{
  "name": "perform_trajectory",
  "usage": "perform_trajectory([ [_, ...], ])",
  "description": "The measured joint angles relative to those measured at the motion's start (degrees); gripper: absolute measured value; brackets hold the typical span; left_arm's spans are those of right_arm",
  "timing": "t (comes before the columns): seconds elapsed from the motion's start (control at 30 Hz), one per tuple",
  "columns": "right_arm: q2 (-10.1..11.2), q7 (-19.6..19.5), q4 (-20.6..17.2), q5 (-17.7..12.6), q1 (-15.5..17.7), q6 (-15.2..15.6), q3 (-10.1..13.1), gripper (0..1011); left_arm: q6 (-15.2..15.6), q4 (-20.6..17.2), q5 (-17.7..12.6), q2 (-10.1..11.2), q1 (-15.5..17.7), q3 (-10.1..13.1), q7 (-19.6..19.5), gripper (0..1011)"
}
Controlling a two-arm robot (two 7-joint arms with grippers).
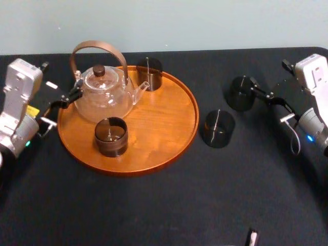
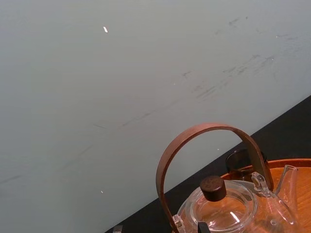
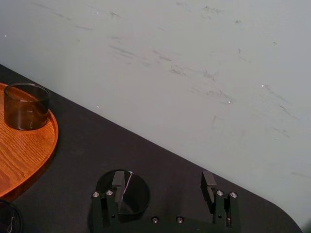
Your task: Pick up the glass from the table and place it on the tray.
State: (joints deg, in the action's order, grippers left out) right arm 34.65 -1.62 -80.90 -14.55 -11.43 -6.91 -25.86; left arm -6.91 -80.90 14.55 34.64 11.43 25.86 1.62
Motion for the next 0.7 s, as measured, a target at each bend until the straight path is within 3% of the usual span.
perform_trajectory([
  [0.47,0.00,0.00,0.00,0.00,0.00,0.00,0.00,1002,0.00,0.00,0.00,0.00,0.00,0.00,0.00,1001],
  [0.7,0.68,2.98,-2.48,-1.68,2.55,-0.35,1.50,1003,0.00,0.00,0.00,0.00,0.00,0.00,0.00,1001],
])
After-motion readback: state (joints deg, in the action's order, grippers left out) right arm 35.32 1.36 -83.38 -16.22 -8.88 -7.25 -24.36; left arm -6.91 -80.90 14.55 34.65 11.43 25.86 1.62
